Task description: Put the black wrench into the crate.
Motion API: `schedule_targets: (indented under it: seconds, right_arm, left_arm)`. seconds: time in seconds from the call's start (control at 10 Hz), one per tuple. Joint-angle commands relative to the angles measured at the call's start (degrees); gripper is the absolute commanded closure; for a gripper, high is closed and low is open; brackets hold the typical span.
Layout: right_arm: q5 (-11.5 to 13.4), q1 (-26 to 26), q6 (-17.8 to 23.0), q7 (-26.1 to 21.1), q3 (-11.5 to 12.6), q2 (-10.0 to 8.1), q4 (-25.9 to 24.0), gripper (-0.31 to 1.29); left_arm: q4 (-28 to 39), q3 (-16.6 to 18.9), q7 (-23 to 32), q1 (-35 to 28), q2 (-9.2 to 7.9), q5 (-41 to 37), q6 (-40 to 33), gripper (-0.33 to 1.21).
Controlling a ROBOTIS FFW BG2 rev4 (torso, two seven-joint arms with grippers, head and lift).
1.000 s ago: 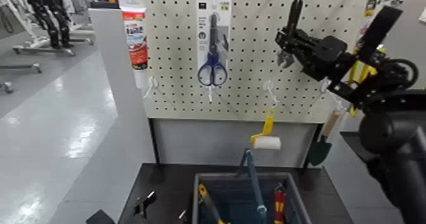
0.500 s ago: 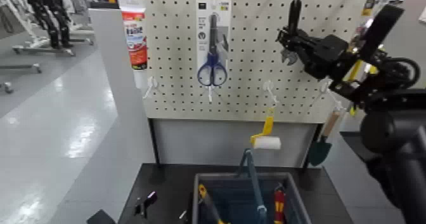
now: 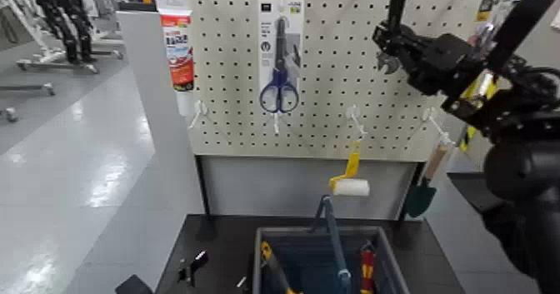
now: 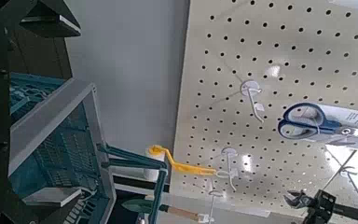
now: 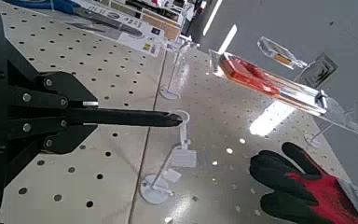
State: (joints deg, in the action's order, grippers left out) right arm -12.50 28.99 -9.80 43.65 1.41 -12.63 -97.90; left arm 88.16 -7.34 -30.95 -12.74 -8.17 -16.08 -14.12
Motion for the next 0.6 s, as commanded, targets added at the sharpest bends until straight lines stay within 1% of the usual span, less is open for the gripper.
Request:
schedule_targets:
  seconds: [0.1, 0.2, 0.3, 0.4, 0.6]
  right_arm:
    - [1.3, -3.1, -2.9, -1.5, 1.9, 0.15, -12.7, 1.13]
    - [1.3, -4.1, -3.9, -2.0, 1.9, 0.33, -15.7, 1.13]
    - [1.3, -5.0, -4.6, -2.2, 1.8, 0.59, -17.5, 1.13]
    - [1.3, -6.0, -5.1, -2.3, 1.7, 1.03, -18.6, 1.13]
    - [-0.1, -9.7, -6.3, -3.7, 1.4, 1.91, -20.3, 1.13]
  left_arm:
    - [0.0, 0.0, -0.1, 0.0, 0.09, -0.1, 0.2, 0.11]
    - [0.1, 0.0, -0.2, 0.0, 0.09, -0.1, 0.2, 0.11]
    - [0.0, 0.0, -0.3, 0.0, 0.09, -0.1, 0.3, 0.11]
    - [0.1, 0.0, -0.3, 0.1, 0.00, 0.0, 0.5, 0.11]
    - [0.0, -0.1, -0.3, 0.2, 0.09, 0.0, 0.8, 0.11]
